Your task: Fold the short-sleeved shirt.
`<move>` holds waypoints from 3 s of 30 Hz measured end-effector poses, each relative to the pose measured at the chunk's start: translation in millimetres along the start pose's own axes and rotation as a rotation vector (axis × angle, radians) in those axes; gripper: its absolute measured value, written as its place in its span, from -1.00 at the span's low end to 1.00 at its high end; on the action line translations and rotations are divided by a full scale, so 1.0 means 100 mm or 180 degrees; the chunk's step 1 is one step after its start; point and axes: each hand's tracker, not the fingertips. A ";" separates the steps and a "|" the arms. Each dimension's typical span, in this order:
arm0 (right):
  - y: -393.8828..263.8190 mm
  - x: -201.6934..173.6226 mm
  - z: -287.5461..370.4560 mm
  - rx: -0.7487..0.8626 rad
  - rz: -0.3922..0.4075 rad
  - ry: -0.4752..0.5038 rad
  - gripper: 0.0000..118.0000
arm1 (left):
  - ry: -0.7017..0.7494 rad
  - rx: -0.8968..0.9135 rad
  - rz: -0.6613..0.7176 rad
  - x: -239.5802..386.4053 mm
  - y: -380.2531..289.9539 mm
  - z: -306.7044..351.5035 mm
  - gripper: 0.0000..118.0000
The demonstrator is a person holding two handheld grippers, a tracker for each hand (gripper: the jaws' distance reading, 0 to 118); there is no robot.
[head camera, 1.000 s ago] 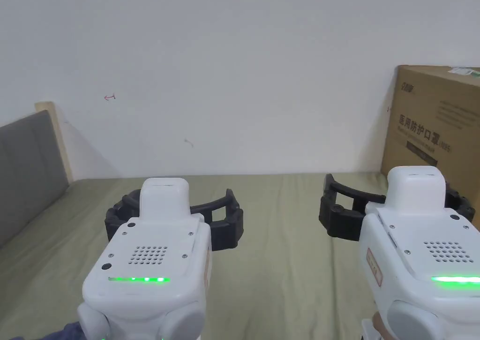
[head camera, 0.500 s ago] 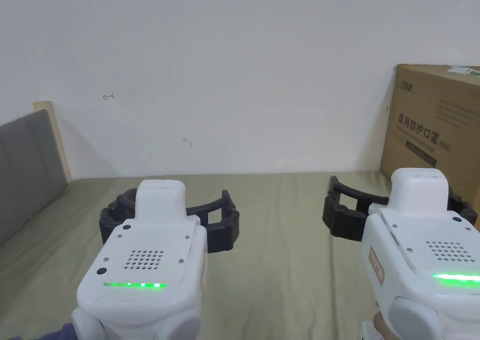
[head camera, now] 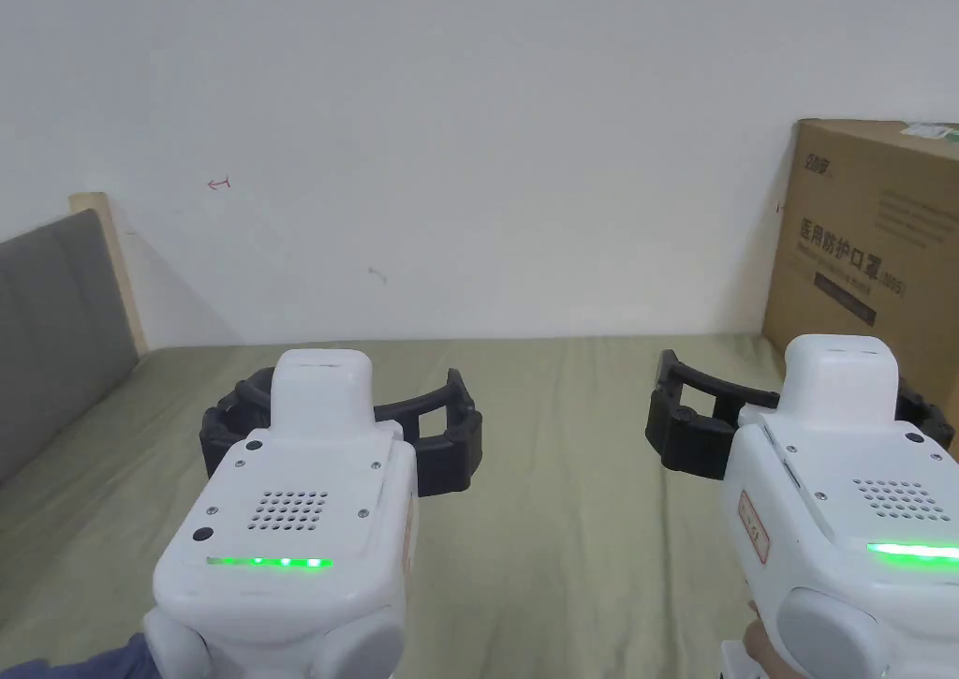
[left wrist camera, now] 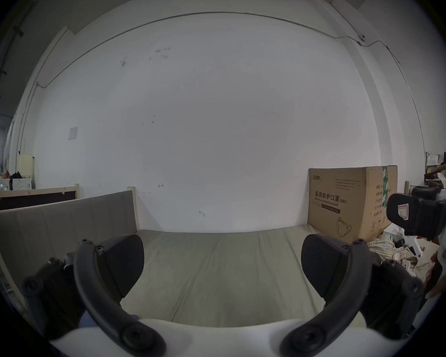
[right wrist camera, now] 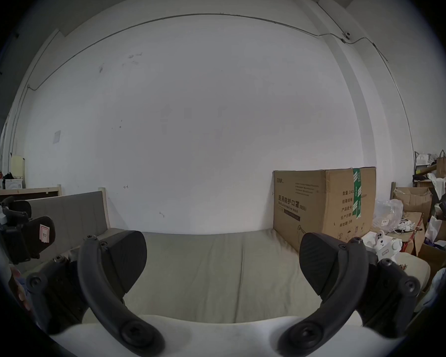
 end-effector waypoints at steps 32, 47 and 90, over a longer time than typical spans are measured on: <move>-0.01 0.00 0.02 0.0024 0.0126 -0.0057 0.99 | -0.0063 0.0018 -0.0006 0.03 0.03 0.02 1.00; -0.08 0.00 0.01 -0.0014 0.0118 -0.0060 0.99 | -0.0063 -0.0029 -0.0022 0.07 0.00 0.01 1.00; -0.04 -0.02 0.01 -0.0001 0.0099 -0.0121 0.99 | -0.0050 -0.0014 -0.0078 0.06 0.04 0.01 1.00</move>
